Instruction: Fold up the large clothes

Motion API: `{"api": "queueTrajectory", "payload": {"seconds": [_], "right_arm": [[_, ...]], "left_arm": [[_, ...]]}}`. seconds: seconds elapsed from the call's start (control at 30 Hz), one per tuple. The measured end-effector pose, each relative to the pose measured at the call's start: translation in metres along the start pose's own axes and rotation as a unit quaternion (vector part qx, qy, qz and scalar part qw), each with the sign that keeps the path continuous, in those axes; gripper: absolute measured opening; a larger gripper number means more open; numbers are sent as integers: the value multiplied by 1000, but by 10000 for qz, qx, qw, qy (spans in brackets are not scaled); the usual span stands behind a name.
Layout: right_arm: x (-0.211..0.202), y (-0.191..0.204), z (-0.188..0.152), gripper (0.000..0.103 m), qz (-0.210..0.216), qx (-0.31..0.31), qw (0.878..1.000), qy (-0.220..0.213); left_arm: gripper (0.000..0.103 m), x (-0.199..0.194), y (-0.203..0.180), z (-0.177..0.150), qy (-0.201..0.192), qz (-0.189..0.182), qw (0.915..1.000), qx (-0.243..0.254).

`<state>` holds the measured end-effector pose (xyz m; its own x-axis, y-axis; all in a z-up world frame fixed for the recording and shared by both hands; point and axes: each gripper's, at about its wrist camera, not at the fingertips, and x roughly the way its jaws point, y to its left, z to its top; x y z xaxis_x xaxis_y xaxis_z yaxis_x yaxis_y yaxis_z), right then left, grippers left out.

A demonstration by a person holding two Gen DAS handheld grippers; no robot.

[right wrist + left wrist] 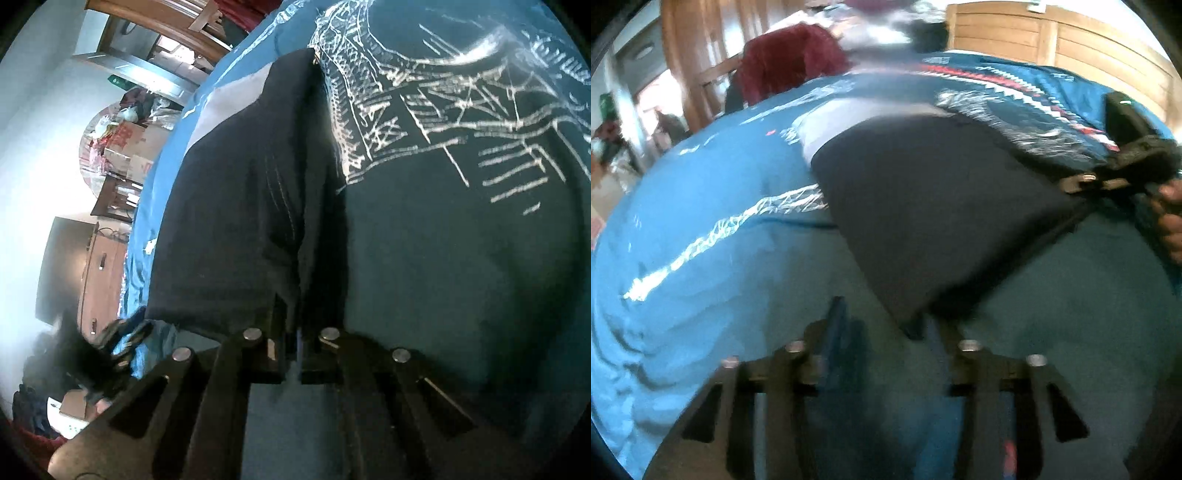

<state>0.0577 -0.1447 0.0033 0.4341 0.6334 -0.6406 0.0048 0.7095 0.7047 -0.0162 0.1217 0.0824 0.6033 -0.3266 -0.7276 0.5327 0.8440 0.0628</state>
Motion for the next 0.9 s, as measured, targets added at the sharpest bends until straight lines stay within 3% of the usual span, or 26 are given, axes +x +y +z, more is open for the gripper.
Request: {"api": "queueTrajectory", "payload": {"seconds": [0.1,0.17,0.23,0.3,0.33,0.4,0.47,0.57,0.67,0.73,0.8,0.83,0.9], "right_arm": [[1,-12,-3,1,109,98,9999,-1],[0,-17,-5,0,184,129,9997,-39],[-3,-21,-7,0,236,159,9996,-76],[-4,-24,-10,0,274,161,9995,-72],[-4,-25,-10,0,255,140,9995,-76],[-5,-25,-11,0,231,71,9997,-80],[-5,-25,-11,0,237,7,9997,-81],[-4,-28,-14,0,388,37,9991,-140],[-5,-31,-19,0,489,51,9985,-229],[-6,-31,-20,0,529,16,9982,-271],[-7,-34,-20,0,619,-7,9976,-302],[-7,-37,-22,0,640,-27,9975,-315],[-9,-41,-25,0,706,-55,9968,-365]], "left_arm": [[30,-32,-2,12,-548,-162,9983,-104],[29,-28,4,24,-834,-172,9959,-296],[29,4,5,26,-552,-29,9983,-175],[34,61,-1,3,168,229,9990,334],[36,62,1,-3,-4,201,9994,292],[39,52,4,5,31,178,9995,244],[33,35,8,11,-102,197,9997,94],[31,6,22,38,-734,94,9971,-194],[31,33,34,73,-865,107,9961,-106],[31,70,46,91,-700,85,9973,-184],[36,131,60,94,-53,496,9986,-147],[47,144,66,94,70,476,9986,-219],[46,145,77,102,-3,325,9987,-391]]}}
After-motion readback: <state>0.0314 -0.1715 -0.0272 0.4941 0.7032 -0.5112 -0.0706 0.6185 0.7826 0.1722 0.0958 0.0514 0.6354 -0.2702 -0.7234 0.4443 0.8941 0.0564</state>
